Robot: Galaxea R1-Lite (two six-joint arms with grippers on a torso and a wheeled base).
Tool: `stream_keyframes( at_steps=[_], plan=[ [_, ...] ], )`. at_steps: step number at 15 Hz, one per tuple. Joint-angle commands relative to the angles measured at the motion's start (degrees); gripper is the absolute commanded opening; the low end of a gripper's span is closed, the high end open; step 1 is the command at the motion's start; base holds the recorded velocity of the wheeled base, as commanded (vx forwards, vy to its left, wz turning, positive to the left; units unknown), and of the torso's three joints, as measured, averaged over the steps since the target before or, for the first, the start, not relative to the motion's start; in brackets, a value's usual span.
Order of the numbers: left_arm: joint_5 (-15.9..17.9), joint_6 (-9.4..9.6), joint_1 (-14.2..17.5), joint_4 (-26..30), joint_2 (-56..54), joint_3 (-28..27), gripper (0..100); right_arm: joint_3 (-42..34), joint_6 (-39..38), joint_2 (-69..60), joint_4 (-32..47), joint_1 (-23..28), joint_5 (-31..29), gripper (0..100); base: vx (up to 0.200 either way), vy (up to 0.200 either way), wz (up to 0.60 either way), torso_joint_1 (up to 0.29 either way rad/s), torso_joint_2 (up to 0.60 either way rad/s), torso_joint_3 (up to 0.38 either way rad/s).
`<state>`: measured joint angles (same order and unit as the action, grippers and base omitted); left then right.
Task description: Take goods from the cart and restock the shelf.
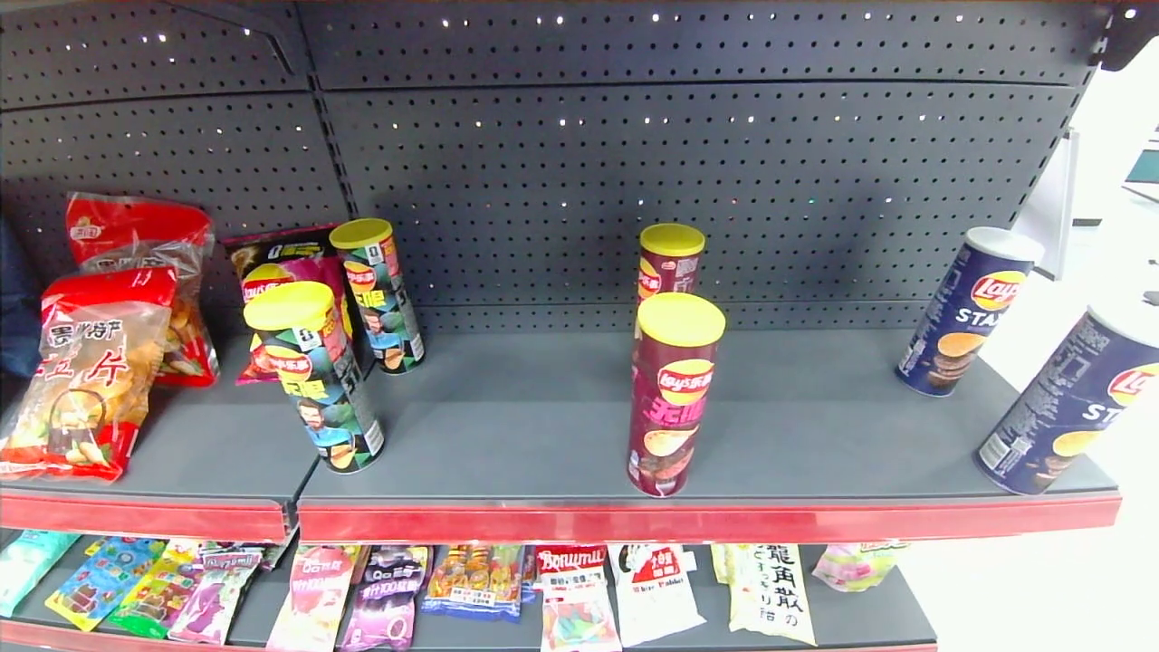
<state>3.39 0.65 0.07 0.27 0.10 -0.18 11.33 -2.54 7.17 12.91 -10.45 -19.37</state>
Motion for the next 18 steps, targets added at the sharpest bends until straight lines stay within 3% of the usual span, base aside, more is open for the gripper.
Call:
stream_keyframes(
  at_steps=[1, 2, 3, 5, 7, 10, 18],
  plan=[
    [0.04, -0.03, 0.01, 0.00, 0.08, 0.01, 100, -9.22, 0.25, -1.54, -11.50, 0.08, 10.32, 100, 0.000, 0.000, 0.00, 0.000, 0.00, 0.000],
    [0.04, -0.03, 0.01, 0.00, 0.08, 0.01, 100, -10.36, 1.83, -1.54, -14.40, 0.08, 19.11, 100, 0.000, 0.000, 0.00, 0.000, 0.00, 0.000],
    [0.04, -0.03, 0.01, 0.00, 0.08, 0.01, 100, -11.15, 2.45, -1.54, -14.14, 0.16, 22.53, 100, 0.000, 0.000, 0.00, 0.000, 0.00, 0.000],
    [0.04, -0.03, 0.01, 0.00, 0.08, 0.01, 100, -11.24, 2.45, -0.75, -12.56, 2.01, 21.74, 100, 0.000, 0.000, 0.00, 0.000, 0.00, 0.000],
    [0.04, -0.03, 0.01, 0.00, 0.08, 0.01, 100, -11.33, 2.10, -2.86, -12.73, 13.35, 20.16, 100, 0.000, 0.000, 0.00, 0.000, 0.00, 0.000],
    [0.04, -0.03, 0.01, 0.00, 0.08, 0.01, 100, -11.33, 2.27, -7.17, -12.73, 9.92, 21.83, 100, 0.000, 0.000, 0.00, 0.000, 0.00, 0.000],
    [0.04, -0.03, 0.01, 0.00, 0.08, 0.01, 100, -11.33, 2.36, -7.17, -12.65, 10.27, 19.55, 100, 0.000, 0.000, 0.00, 0.000, 0.00, 0.000]
  ],
)
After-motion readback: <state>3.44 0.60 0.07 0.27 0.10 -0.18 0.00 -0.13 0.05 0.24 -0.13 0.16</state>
